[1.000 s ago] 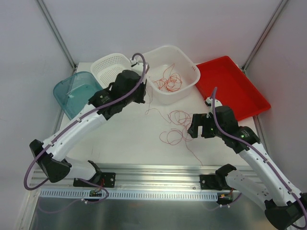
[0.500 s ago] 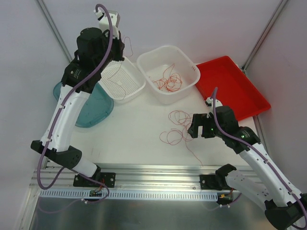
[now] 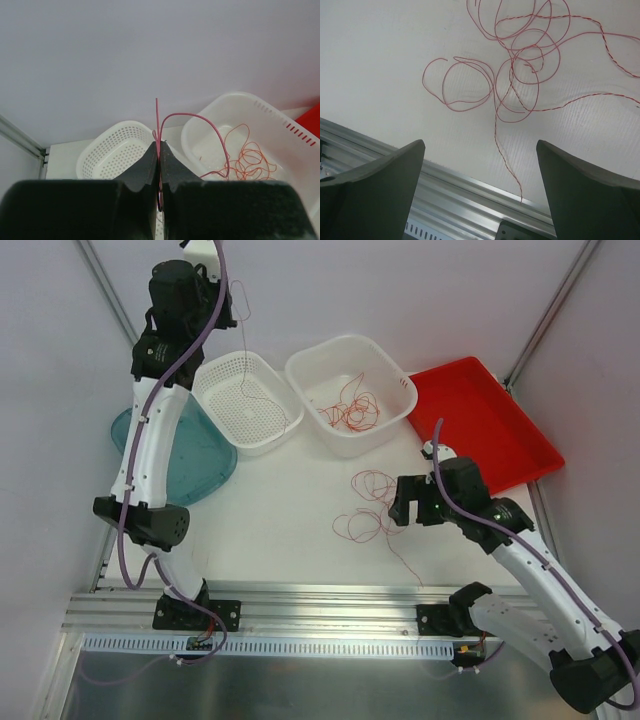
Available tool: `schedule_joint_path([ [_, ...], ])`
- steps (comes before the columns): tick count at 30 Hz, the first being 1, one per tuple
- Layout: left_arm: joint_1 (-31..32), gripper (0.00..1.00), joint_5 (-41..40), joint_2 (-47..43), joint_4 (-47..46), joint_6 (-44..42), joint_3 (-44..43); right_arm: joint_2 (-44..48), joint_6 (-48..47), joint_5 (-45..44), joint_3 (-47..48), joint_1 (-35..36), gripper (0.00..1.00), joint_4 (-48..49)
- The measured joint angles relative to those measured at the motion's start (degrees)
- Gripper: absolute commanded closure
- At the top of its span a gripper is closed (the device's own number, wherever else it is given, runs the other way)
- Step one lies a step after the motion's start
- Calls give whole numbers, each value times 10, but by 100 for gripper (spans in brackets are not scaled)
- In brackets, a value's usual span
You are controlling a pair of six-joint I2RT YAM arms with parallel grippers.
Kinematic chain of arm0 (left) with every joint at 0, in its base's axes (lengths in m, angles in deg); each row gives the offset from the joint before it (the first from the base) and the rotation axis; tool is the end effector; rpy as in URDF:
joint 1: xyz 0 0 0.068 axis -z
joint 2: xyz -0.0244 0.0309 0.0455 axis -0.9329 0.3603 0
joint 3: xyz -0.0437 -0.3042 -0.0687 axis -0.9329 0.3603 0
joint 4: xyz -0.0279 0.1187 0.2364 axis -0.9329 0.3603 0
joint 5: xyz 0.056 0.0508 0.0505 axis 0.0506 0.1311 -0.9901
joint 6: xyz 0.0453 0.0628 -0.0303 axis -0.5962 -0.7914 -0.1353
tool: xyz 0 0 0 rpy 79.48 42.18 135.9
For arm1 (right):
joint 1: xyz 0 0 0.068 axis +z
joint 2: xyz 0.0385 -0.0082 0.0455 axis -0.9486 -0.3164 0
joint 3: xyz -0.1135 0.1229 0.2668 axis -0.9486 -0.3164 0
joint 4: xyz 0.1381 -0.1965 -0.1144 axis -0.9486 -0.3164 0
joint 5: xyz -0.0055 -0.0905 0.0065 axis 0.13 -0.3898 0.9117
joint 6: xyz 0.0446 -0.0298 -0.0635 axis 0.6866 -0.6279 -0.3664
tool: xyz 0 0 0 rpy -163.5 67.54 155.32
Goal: Untangle the cables
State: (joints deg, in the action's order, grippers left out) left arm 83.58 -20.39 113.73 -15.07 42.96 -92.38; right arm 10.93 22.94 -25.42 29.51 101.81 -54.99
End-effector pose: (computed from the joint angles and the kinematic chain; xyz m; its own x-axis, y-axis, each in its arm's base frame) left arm 0.3921 -0.0968 0.6034 0.0370 0.0294 -0.9989 0.1730 0.9843 0.0354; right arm 0.1572 0.0941 0.3169 -0.5824 -0.2446 -0.7753 -0.4749 0.8764 0.0803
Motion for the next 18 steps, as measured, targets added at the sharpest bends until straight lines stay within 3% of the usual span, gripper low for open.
schedule_joint_path([
  [11, -49, 96, -1, 93, -86, 0, -2, -40, -10, -1, 0, 0, 1, 8],
  [14, -58, 80, -8, 130, -104, 2, 34, -49, -10, 0, 0, 0, 0, 12],
  [15, -60, 62, -11, 142, -107, 2, 46, -50, -10, 0, 0, 0, 0, 12],
  [18, -66, 44, -20, 192, -111, 12, 92, -54, -10, 1, 0, 0, 0, 14],
])
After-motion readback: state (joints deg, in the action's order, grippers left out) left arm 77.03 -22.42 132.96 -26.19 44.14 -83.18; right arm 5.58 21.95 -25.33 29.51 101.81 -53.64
